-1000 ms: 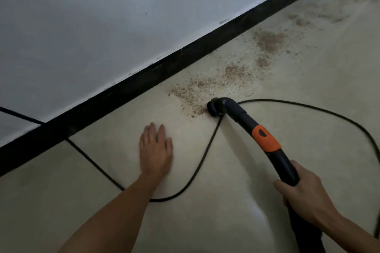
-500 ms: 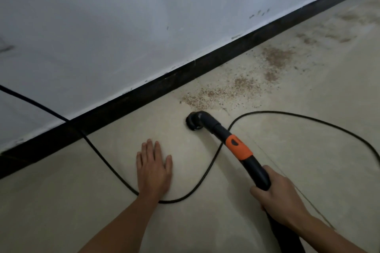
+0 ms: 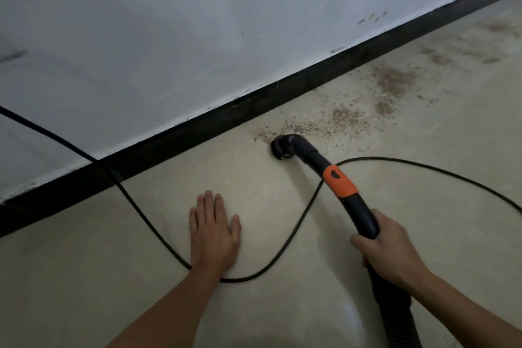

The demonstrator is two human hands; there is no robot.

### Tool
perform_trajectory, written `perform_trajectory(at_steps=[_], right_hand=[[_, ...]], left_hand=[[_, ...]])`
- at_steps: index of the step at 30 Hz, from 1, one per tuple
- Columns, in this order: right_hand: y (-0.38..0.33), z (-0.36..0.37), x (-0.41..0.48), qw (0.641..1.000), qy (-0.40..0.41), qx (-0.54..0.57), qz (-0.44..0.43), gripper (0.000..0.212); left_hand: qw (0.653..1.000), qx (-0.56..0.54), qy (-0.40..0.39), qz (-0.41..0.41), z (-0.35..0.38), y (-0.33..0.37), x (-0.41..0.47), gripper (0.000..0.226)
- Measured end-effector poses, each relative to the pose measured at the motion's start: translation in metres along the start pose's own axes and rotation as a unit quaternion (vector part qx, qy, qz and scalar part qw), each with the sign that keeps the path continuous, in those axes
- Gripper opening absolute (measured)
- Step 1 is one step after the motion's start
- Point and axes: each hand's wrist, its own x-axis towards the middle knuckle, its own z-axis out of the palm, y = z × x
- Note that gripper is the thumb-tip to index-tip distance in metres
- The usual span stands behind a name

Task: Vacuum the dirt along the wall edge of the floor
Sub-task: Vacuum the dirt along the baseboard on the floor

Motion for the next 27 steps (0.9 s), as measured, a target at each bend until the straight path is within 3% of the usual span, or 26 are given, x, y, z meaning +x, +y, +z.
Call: perform_trajectory(at_steps=[2,7,13,20,27], right_hand=[[0.002,0.006,-0.001,1.000,-0.011,-0.017,-0.010,0.020],[-0.010,0.000,0.023,0.999,0.049,-0.019,0.005,0.019],[-0.035,0.016,0.045,1.000,-0.003,-0.015,-0.026,0.018],[-0.041,0.010,0.071,0.999,0.036,0.018,-0.009,0.015],[-0.057,0.030,0.079,0.999,0.009,0.050,-0.020,0.014]], left_hand=[[1.000,-0.003,0.003,0.001,-0.002,0.000,0.001,0.077],[1.000,0.002,0.000,0.001,-0.001,0.000,0.001,0.075],[1.000,0.005,-0.001,0.003,0.000,-0.001,0.002,0.072],[1.000,0.025,0.004,0.004,0.000,0.000,0.002,0.068],[1.000,0.030,0.006,0.004,-0.001,0.001,0.003,0.067]])
